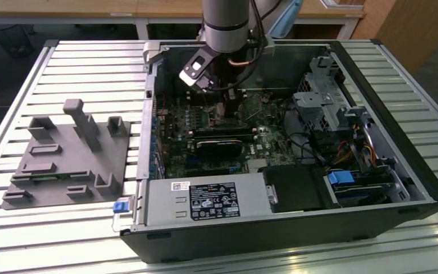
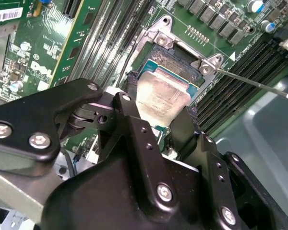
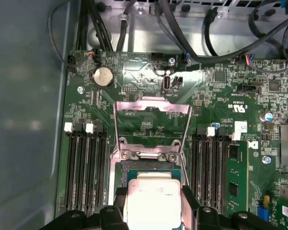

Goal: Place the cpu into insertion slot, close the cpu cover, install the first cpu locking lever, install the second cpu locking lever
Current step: 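Place the cpu into insertion slot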

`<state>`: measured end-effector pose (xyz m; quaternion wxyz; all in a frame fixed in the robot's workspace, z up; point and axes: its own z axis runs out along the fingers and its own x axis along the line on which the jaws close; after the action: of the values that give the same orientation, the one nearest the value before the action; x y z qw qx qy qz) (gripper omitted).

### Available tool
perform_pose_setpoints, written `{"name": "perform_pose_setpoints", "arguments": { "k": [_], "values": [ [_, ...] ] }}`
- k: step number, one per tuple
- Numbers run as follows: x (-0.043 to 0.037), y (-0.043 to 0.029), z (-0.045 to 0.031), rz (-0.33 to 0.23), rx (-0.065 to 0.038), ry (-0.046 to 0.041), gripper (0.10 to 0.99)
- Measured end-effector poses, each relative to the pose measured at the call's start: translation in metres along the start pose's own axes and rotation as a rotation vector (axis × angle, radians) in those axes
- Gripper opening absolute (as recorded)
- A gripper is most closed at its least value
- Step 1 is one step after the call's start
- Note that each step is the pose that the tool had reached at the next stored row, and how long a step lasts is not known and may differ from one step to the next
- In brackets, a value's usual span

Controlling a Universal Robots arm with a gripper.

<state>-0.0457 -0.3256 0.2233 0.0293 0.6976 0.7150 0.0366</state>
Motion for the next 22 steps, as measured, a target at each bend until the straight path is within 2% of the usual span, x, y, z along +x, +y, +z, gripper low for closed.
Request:
{"name": "perform_pose_setpoints", "arguments": {
  "k": [12,22],
  "values": [
    [0.0012,-0.0013,0.0142,0.012,0.0,-0.0011,0.529],
    [0.0026,-0.0019,0.0208,0.029,0.0,-0.0026,0.529]
  ]
}}
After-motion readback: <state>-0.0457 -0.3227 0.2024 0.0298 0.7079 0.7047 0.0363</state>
